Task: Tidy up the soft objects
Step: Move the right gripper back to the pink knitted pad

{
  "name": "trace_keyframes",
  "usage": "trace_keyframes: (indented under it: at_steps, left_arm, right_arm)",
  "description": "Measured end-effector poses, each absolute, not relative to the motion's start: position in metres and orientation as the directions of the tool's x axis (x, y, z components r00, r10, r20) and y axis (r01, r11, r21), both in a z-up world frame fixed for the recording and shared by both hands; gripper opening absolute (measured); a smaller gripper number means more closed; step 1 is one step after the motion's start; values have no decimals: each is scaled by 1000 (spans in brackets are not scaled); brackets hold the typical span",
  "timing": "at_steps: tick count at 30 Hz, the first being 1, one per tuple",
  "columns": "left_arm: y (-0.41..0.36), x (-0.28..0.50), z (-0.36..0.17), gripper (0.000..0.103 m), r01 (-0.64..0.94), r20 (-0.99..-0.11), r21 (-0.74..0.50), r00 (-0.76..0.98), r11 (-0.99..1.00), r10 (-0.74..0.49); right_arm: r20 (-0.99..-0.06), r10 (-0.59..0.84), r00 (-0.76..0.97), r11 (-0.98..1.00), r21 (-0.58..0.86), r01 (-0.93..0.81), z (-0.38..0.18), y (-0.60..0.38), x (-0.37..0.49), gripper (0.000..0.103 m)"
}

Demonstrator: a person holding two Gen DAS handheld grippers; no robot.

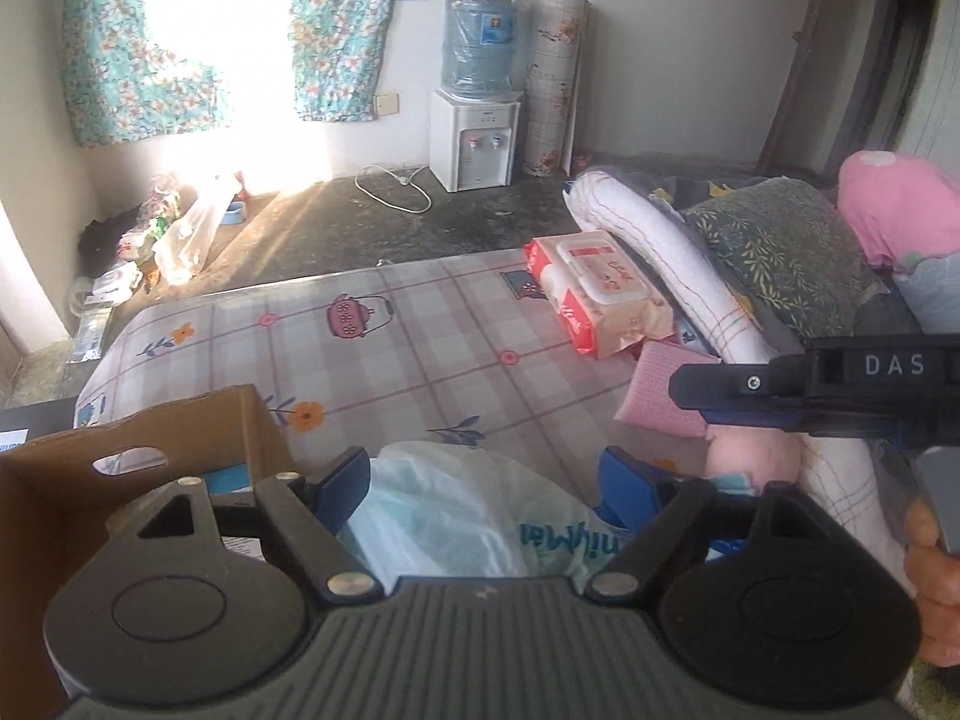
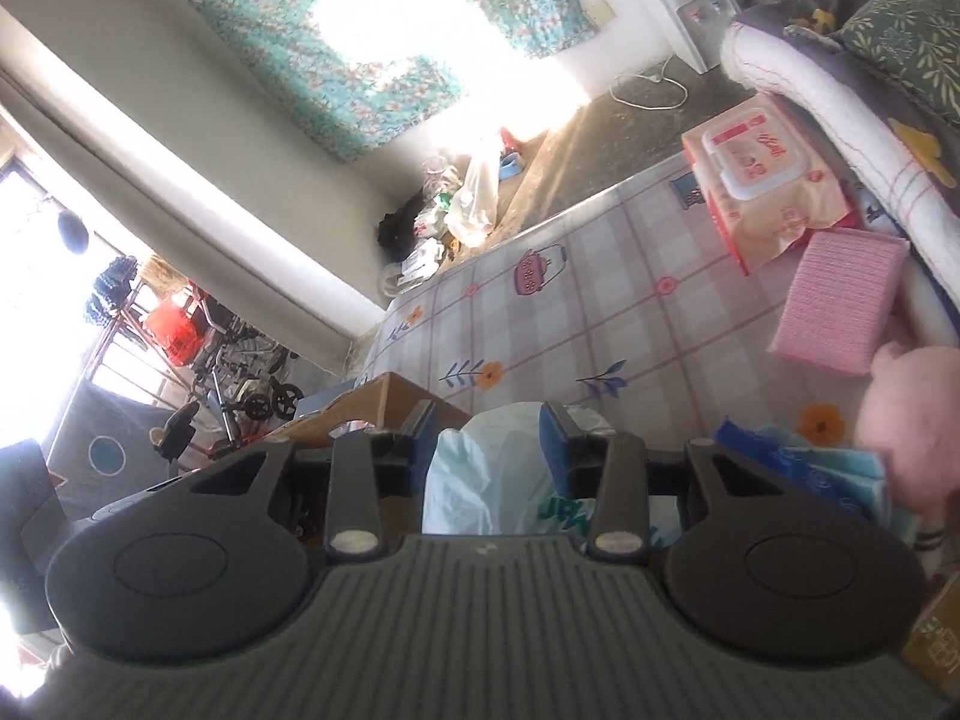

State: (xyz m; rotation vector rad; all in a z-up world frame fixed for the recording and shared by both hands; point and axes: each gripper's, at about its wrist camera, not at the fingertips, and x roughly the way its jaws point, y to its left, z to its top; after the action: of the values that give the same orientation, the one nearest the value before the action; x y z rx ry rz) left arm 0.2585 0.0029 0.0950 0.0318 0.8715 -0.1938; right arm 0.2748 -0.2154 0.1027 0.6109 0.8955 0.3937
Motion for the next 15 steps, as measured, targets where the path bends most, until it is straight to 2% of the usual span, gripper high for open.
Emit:
trace_keyframes:
  at_steps: [8,15]
  left_arm:
    - [-87,323,38,84,243,-830,-73,524,967,-194]
    - [-123,376,-6,72,268,-862,-111,453,957,-227]
  right_arm:
    - [-639,454,621,771,631,86,64,-331,282,41]
    - [-702,416,578,758,619,207,7,-370,328,41]
